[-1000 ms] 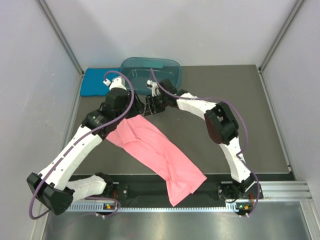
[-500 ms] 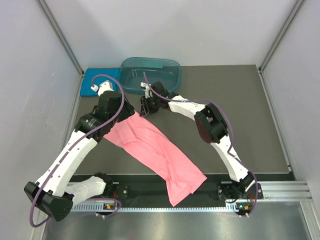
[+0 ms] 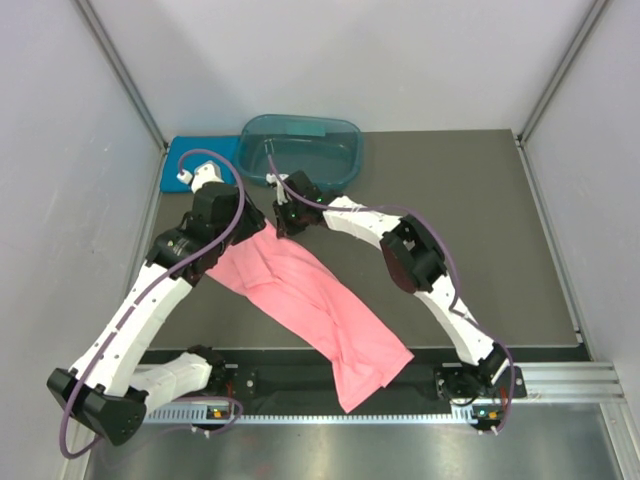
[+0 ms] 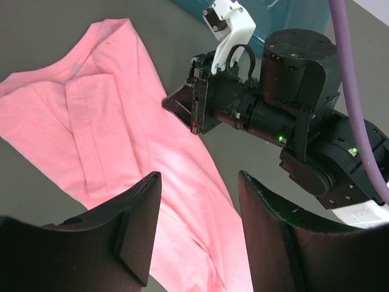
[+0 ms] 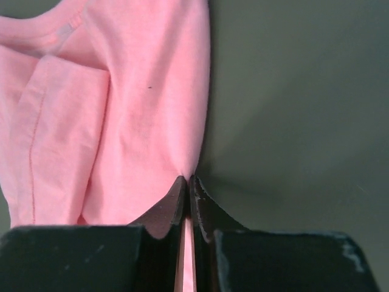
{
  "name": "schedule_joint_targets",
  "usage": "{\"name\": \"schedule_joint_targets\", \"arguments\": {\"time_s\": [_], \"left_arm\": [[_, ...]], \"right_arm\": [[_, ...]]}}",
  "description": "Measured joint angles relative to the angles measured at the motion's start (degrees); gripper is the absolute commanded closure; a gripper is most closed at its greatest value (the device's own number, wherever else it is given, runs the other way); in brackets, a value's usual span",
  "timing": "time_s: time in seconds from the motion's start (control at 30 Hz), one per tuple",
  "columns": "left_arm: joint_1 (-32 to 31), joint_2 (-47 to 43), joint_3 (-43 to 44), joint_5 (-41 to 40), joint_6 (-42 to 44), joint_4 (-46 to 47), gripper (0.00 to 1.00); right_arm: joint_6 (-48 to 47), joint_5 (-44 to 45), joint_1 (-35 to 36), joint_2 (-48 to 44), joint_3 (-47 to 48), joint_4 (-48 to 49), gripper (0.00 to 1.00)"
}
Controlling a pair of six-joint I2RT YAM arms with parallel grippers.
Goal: Fold and stack the t-shirts
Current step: Fold the tshirt
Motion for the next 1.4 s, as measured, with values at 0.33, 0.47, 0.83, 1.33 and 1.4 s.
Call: {"name": "schedule_joint_targets", "arguments": {"time_s": [0.33, 0.47, 0.83, 1.33, 1.4], "left_arm": [[0.7, -0.5, 0.4, 0.0, 0.0, -2.0, 0.42], [0.9, -0.5, 0.9, 0.5, 0.0, -2.2, 0.43], [0.9, 4.1, 2.8, 4.1, -0.3, -1.0, 0.44], [0.9, 18.3, 4.4, 18.3, 2.2, 10.3, 0.4], [0.9, 22.3, 5.7, 21.4, 3.6, 12.0, 0.39]], "right_arm": [[1.9, 10.6, -0.2, -3.8, -5.7, 1.0, 1.0], [2.8, 13.6, -1.7, -8.5, -12.9, 1.5, 1.0], [4.5, 14.4, -13.1, -24.7, -37.3, 4.3, 1.0], [8.5, 15.3, -27.3, -39.7, -58.0, 6.8, 1.0], [9.4, 15.9, -29.4, -41.6, -60.2, 6.6, 1.0]]}}
